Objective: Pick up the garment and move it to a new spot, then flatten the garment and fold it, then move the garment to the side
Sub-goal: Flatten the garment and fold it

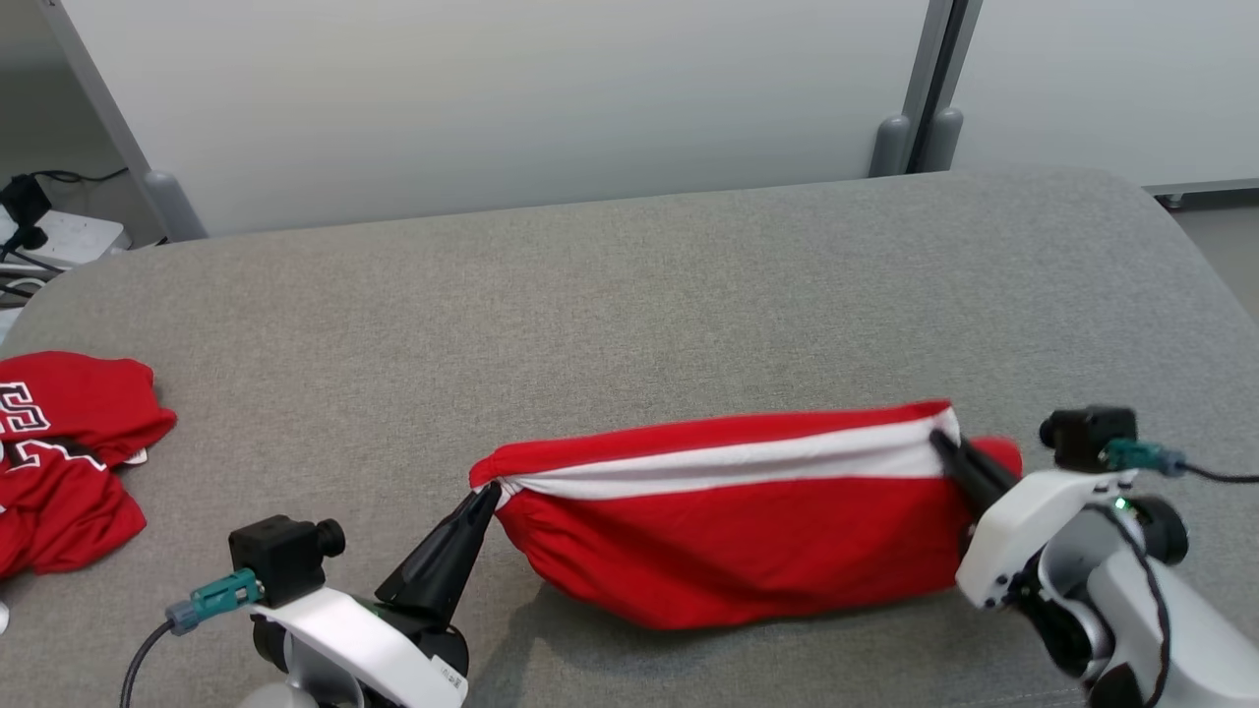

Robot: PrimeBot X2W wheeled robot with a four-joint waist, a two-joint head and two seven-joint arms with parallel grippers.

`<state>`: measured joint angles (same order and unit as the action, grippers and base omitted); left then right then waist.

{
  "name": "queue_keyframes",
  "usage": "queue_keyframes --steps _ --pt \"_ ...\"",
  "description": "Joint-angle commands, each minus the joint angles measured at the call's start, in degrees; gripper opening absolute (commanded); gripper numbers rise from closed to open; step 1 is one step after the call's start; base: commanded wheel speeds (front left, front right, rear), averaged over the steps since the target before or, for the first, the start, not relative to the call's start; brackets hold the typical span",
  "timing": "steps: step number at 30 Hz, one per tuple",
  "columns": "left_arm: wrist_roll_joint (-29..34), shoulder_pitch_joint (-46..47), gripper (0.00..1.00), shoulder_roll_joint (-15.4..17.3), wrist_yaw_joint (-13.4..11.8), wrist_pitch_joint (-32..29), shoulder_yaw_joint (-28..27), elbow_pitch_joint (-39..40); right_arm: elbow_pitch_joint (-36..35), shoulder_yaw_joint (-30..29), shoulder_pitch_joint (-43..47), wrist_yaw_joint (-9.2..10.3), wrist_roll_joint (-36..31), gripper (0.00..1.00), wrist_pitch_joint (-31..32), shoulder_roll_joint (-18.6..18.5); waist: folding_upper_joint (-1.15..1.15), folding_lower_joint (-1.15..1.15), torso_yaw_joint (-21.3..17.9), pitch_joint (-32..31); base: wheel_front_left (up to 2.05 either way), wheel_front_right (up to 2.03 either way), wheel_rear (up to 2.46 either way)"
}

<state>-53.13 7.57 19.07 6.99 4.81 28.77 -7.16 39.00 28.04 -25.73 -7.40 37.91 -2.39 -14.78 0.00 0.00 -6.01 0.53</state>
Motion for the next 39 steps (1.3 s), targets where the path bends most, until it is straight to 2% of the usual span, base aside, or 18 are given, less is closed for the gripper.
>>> queue_keyframes --steps 1,3,8,11,14,16,17,20,27,29,32,36,37,38,39 --pt "-0.2 3.6 0.0 1.5 0.2 0.5 -2.7 2.0 -2.4 0.1 -1.9 -0.09 -0.5 0.0 -0.7 -1.3 0.0 0.0 -0.2 -0.4 0.0 0.0 0.0" --pt "-0.5 4.7 0.0 2.1 0.3 0.2 -3.3 3.5 -5.6 -0.5 -2.8 -0.09 -1.3 0.0 0.2 -3.1 0.0 0.0 -0.7 -1.2 0.0 0.0 0.0" --pt "-1.0 5.6 0.0 2.5 0.3 0.4 -4.1 5.0 -9.7 -1.1 -3.0 -0.09 -2.5 0.0 0.2 -4.8 0.0 0.0 -1.3 -1.7 0.0 0.0 0.0" --pt "-1.7 7.8 0.0 2.5 0.3 1.2 -5.3 7.0 -13.0 -3.1 -4.2 -0.09 -5.7 0.0 -1.0 -6.8 0.0 0.0 -1.5 -2.2 0.0 0.0 0.0" --pt "-3.0 11.0 0.0 2.9 0.3 0.4 -6.4 9.8 -16.3 -5.6 -5.8 -0.09 -5.9 0.0 -1.9 -7.5 0.0 0.0 -1.6 -2.9 0.0 0.0 0.0" --pt "-2.6 12.8 0.0 4.0 0.3 -1.1 -6.4 10.9 -17.5 -3.2 -6.5 -0.09 -6.3 0.0 1.6 -8.6 0.0 0.0 -1.9 -3.3 0.0 0.0 0.0" --pt "-2.1 13.8 0.0 4.4 0.2 -1.6 -6.3 11.3 -18.7 -3.2 -7.3 -0.09 -6.6 0.0 1.3 -9.4 0.0 0.0 -1.9 -3.4 0.0 0.0 0.0" --pt "-1.8 15.5 0.0 4.8 0.0 -2.1 -6.7 11.9 -20.1 -5.9 -8.4 -0.09 -5.4 0.0 0.4 -9.3 0.0 0.0 -2.2 -3.7 0.0 0.0 0.0" --pt "-1.6 17.7 0.0 4.9 -0.1 -4.2 -5.4 12.3 -23.1 -5.8 -10.6 -0.09 -4.5 0.0 1.5 -10.0 0.0 0.0 -2.9 -3.9 0.0 0.0 0.0" --pt "-1.8 17.9 0.0 4.8 -0.1 -4.2 -5.5 12.1 -23.7 -4.0 -11.3 -0.09 -5.3 0.0 2.3 -10.4 0.0 0.0 -3.2 -3.9 0.0 0.0 0.0" --pt "-1.9 18.3 0.0 4.6 -0.1 -4.2 -5.1 11.7 -24.3 1.7 -12.1 -0.09 -6.6 0.32 4.0 -11.5 0.0 0.0 -3.3 -3.8 0.0 0.0 0.0" --pt "-2.1 18.8 0.0 4.2 0.0 -4.2 -4.2 11.0 -23.1 7.8 -12.9 -0.09 -8.1 0.29 3.4 -12.9 0.0 0.0 -3.0 -3.7 0.0 0.0 0.0" --pt "-2.2 19.0 0.0 4.1 0.1 -4.2 -4.1 10.8 -22.6 8.5 -13.0 -0.09 -7.7 0.21 3.0 -12.9 0.0 0.0 -2.9 -3.6 0.0 0.0 0.0" --pt "-2.2 19.1 0.0 4.1 0.1 -4.1 -3.9 10.6 -22.1 8.8 -13.0 -0.09 -7.1 0.0 2.4 -13.0 0.0 0.0 -2.8 -3.6 0.0 0.0 0.0" --pt "-2.5 19.1 0.0 4.1 0.1 -4.2 -3.9 10.5 -21.7 9.0 -13.0 -0.09 -6.4 0.0 2.1 -13.2 0.0 0.0 -2.7 -3.5 0.0 0.0 0.0"
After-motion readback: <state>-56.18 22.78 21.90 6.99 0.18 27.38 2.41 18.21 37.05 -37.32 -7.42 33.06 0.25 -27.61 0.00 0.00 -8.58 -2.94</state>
